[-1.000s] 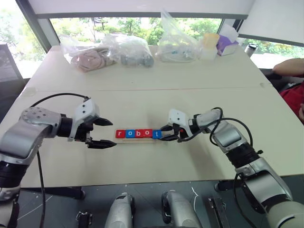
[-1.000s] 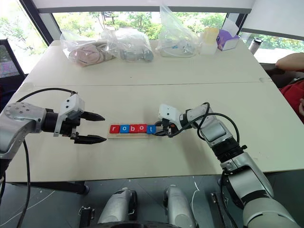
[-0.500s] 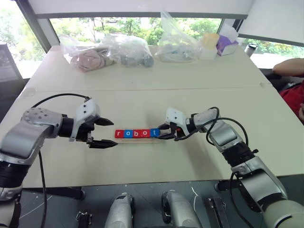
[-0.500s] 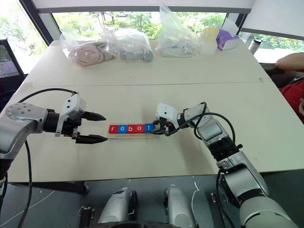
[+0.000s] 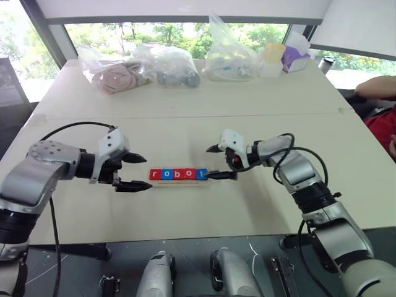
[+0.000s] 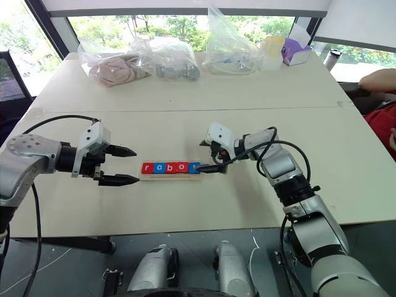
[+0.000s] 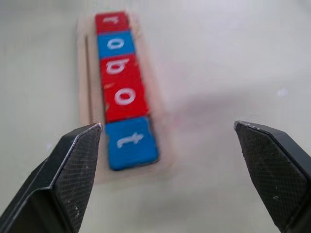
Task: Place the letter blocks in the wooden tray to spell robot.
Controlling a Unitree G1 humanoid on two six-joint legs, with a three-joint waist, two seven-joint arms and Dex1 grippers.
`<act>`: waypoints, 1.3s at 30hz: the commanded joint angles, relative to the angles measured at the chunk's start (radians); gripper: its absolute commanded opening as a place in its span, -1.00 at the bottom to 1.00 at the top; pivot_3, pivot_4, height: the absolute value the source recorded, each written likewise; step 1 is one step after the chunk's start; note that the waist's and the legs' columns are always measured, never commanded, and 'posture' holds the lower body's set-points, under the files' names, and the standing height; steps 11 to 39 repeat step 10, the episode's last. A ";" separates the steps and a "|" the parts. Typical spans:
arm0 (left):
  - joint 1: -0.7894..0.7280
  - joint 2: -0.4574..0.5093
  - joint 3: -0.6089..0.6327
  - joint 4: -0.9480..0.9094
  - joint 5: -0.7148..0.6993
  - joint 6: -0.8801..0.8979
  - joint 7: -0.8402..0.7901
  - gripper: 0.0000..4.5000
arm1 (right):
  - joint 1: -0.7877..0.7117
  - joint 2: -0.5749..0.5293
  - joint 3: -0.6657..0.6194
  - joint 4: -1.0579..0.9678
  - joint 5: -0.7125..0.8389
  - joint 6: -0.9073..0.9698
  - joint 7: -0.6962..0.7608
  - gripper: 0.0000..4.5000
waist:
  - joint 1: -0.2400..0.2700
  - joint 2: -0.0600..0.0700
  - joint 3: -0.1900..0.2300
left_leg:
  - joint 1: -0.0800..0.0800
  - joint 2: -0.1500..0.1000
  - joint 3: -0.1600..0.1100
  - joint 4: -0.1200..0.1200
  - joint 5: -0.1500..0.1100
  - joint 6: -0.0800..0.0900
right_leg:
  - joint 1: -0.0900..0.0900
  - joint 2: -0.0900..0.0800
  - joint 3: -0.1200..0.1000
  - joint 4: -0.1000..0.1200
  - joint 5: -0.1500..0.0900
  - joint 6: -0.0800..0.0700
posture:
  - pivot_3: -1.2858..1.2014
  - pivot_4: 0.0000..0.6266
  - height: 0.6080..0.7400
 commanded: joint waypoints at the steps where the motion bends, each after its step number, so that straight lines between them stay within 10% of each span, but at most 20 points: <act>1: -0.022 -0.025 0.087 0.012 -0.050 0.051 0.053 1.00 | 0.004 -0.040 -0.150 -0.122 0.089 0.121 -0.069 0.99 | 0.003 0.000 0.000 | 0.000 0.000 0.000 0.000 0.000 0.000 | 0.000 0.000 0.000 0.000 0.000 0.000 | 0.03 -0.52 1.00; 10: 0.265 0.010 0.320 -0.047 -0.101 0.155 0.159 1.00 | 0.450 -0.107 -0.402 -0.724 0.303 0.556 -0.296 0.99 | -0.004 0.000 -0.001 | 0.001 0.002 -0.001 -0.004 0.000 0.000 | -0.001 -0.002 0.000 -0.001 0.000 0.003 | 0.03 -0.52 1.00; 39: 0.265 0.010 0.320 -0.047 -0.101 0.155 0.159 1.00 | 0.450 -0.107 -0.402 -0.724 0.303 0.556 -0.296 0.99 | -0.004 0.000 -0.001 | 0.001 0.002 -0.001 -0.004 0.000 0.000 | -0.001 -0.002 0.000 -0.001 0.000 0.003 | 0.03 -0.52 1.00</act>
